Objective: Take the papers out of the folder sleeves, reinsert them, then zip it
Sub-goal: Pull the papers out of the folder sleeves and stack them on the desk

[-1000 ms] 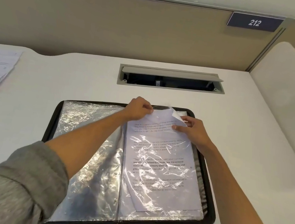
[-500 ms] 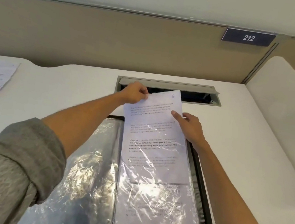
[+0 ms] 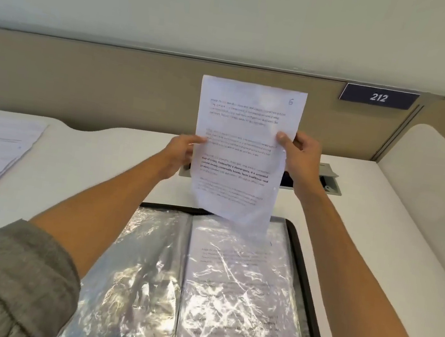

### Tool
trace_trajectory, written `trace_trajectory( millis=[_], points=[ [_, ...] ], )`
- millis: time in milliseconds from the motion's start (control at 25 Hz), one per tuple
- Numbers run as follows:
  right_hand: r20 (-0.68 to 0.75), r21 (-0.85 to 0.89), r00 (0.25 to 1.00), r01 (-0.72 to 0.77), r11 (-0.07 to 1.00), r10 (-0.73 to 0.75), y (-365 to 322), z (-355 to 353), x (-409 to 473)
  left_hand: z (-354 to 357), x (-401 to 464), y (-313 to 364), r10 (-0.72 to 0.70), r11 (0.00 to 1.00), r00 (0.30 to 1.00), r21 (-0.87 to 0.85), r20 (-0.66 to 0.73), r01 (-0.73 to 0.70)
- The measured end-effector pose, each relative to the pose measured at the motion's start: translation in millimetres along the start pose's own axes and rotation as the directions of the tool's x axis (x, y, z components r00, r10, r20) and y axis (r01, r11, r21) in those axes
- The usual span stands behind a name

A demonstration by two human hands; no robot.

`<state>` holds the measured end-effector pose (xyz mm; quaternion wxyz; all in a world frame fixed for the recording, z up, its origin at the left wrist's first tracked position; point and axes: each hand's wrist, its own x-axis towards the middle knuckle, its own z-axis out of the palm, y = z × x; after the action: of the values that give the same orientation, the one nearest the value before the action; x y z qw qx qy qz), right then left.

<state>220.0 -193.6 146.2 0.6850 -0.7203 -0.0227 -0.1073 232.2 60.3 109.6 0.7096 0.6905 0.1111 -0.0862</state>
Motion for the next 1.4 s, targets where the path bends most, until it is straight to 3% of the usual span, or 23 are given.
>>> trace_trajectory(
  millis=[80, 160, 360, 520, 720, 920, 1040, 1200, 1400],
  points=[
    [-0.022, 0.079, 1.000, 0.008, 0.997, -0.007, -15.2, 4.4, 0.9, -8.5, -7.4, 1.7, 0.031, 0.999, 0.994, -0.021, 0.100, -0.029],
    [-0.030, 0.115, 0.999, -0.011, 0.993, 0.015, -20.0, 12.0, -1.4, -17.8, -13.1, 8.7, 0.073, 0.992, 0.993, -0.106, 0.097, -0.062],
    [0.081, -0.096, 0.990, -0.110, 0.989, 0.117, -3.8, 60.7, -48.1, -69.6, -45.2, 15.1, 0.124, 0.989, 0.992, -0.075, -0.022, -0.125],
    [0.129, -0.083, 0.989, -0.067, 0.994, 0.077, 1.1, 121.0, -101.0, -133.6, -88.9, -9.9, 0.103, 0.994, 0.985, 0.048, -0.137, -0.098],
    [0.194, -0.079, 0.973, -0.109, 0.991, 0.123, 3.9, 196.0, -157.0, -216.3, -152.4, -57.1, 0.052, 0.999, 0.966, 0.018, -0.252, -0.049],
    [0.236, -0.085, 0.952, -0.180, 0.980, 0.196, 12.7, 275.7, -224.4, -293.1, -214.7, -91.9, 0.069, 0.997, 0.899, 0.016, -0.433, -0.069],
    [0.287, -0.089, 0.932, -0.203, 0.975, 0.220, 20.4, 326.3, -260.9, -355.5, -246.6, -114.2, 0.138, 0.980, 0.842, 0.197, -0.522, -0.038],
    [0.373, -0.089, 0.890, -0.247, 0.965, 0.263, 28.0, 398.7, -296.8, -426.4, -284.3, -132.0, 0.237, 0.878, 0.760, 0.469, -0.605, 0.099],
    [0.434, -0.138, 0.844, -0.285, 0.948, 0.317, 39.7, 469.2, -330.6, -496.3, -319.1, -150.2, 0.191, 0.885, 0.703, 0.430, -0.685, 0.178]
  ],
)
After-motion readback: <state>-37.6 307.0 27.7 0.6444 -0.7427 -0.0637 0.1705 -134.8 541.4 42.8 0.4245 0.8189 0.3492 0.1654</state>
